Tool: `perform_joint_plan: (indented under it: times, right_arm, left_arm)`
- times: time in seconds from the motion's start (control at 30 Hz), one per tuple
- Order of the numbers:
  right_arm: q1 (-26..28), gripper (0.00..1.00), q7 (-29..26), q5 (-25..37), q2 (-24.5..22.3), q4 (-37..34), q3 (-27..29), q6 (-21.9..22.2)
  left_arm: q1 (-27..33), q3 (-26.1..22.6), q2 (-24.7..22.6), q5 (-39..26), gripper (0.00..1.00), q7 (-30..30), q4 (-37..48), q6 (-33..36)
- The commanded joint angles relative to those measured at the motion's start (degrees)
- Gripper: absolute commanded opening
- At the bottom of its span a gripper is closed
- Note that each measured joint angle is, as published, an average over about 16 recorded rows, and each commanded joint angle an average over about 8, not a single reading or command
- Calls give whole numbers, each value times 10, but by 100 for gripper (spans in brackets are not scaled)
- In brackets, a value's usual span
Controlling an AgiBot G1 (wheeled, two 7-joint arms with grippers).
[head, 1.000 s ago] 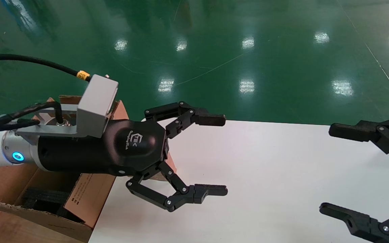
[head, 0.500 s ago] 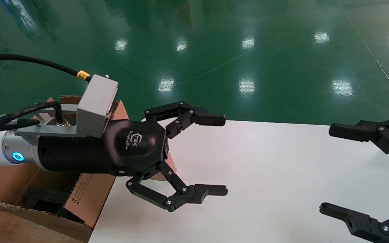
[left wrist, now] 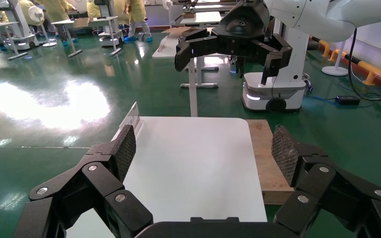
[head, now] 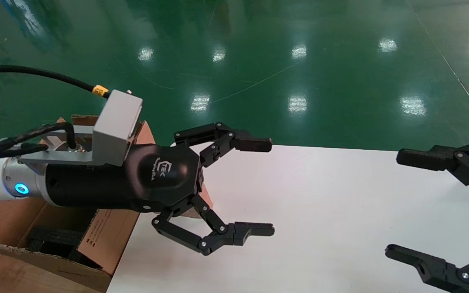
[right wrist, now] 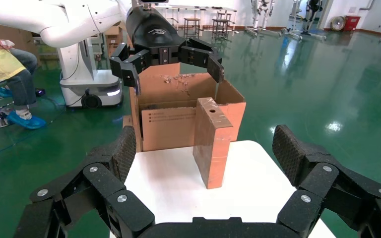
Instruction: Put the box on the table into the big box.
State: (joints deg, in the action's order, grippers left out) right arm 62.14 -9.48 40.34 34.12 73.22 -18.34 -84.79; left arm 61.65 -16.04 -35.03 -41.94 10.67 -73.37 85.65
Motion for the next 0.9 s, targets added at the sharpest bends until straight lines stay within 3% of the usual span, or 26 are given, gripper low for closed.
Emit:
perform_joint_plan:
  times: [0.03,0.9]
  right_arm:
    - [0,100,0,0,0,0,0,0]
    - [0,100,0,0,0,0,0,0]
  left_arm:
    - [0,0,0,0,100,0,0,0]
    - [0,0,0,0,100,0,0,0]
